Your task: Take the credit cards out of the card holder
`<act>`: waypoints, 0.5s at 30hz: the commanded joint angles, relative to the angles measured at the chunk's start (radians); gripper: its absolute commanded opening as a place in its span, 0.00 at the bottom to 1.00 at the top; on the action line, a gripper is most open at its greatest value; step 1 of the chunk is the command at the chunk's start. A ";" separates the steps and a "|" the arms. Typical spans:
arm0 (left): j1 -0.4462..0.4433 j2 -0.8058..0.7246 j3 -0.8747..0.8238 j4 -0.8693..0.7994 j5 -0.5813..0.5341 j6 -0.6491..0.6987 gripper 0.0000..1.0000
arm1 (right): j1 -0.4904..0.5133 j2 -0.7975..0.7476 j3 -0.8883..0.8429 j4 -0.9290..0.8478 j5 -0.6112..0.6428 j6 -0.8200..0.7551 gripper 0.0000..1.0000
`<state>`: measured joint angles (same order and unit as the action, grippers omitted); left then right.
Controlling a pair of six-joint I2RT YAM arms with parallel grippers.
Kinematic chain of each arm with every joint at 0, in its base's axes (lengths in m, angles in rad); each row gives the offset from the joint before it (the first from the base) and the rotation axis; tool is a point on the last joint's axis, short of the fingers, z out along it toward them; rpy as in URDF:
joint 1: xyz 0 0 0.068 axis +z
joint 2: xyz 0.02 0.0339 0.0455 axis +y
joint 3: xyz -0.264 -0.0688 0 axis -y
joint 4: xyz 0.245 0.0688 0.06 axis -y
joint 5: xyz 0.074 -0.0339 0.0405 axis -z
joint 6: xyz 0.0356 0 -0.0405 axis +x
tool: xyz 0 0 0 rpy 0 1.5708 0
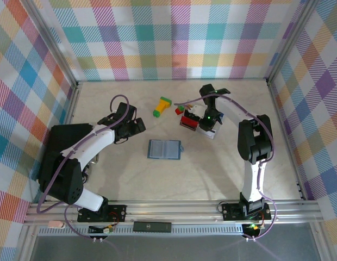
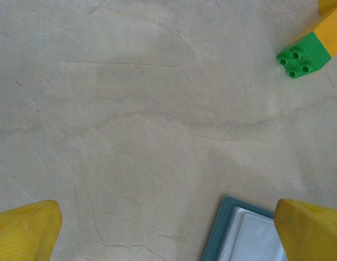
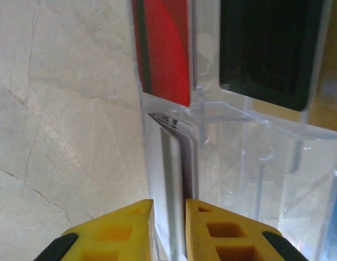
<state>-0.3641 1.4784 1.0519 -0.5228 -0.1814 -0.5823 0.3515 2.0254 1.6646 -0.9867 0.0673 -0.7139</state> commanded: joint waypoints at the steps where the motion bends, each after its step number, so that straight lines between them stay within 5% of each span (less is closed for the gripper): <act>1: 0.011 -0.020 0.019 -0.010 -0.012 -0.002 1.00 | -0.009 -0.058 0.030 0.006 -0.033 0.032 0.26; 7: 0.023 -0.052 -0.012 0.012 -0.004 -0.015 1.00 | -0.007 -0.142 0.024 0.020 -0.104 0.134 0.39; 11: 0.041 -0.085 -0.043 0.024 0.014 -0.022 1.00 | 0.021 -0.211 -0.023 0.095 -0.113 0.295 0.51; 15: 0.065 -0.117 -0.079 0.036 0.044 -0.024 1.00 | 0.082 -0.282 -0.102 0.200 -0.104 0.524 0.53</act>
<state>-0.3176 1.3956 1.0008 -0.5095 -0.1650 -0.5911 0.3851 1.7927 1.6138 -0.8696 -0.0090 -0.4011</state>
